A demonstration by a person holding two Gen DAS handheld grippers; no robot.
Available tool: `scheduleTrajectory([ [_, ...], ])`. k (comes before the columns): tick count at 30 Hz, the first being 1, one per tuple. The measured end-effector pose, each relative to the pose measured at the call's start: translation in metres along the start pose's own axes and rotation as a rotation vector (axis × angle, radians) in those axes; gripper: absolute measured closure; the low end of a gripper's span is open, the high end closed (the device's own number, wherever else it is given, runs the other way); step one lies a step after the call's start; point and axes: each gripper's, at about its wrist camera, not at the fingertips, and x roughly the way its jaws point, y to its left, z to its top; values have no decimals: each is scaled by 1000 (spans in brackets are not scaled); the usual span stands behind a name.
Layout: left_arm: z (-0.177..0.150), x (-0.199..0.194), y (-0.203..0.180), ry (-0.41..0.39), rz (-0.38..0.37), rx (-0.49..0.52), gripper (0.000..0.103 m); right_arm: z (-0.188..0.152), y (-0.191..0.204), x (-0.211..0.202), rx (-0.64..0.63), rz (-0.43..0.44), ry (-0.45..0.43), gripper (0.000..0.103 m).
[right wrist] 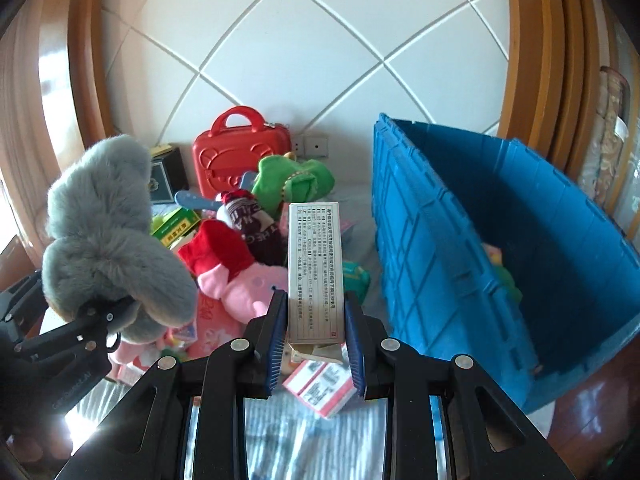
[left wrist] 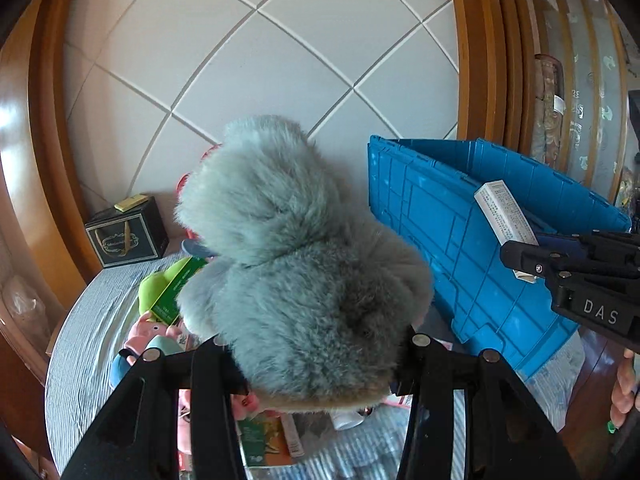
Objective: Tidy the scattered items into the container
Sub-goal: 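Lift the grey plush and white leaflet and carry both over the blue bin, then open both grippers to drop the plush and leaflet into the bin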
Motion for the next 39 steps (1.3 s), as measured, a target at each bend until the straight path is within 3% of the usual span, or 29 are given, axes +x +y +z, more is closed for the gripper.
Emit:
scheduleTrajectory([
  [6,47,13,-91,-28,0,-41,58,30,-92,-8,-75,-5,-26,76],
  [14,115,48,-189,39,-55,-38,58,55,-211,2,-46,-39,10,76],
  [22,174,99,-258,128,-157,12,58,79,-286,22,20,-111,62,76],
  [26,193,136,-282,193,-144,9,58,102,-312,37,19,-144,73,76],
  [32,185,206,-304,352,-110,0,58,130,-342,87,-26,-98,149,76],
  [39,124,285,-318,653,-57,13,58,104,-352,178,-72,-23,387,76],
])
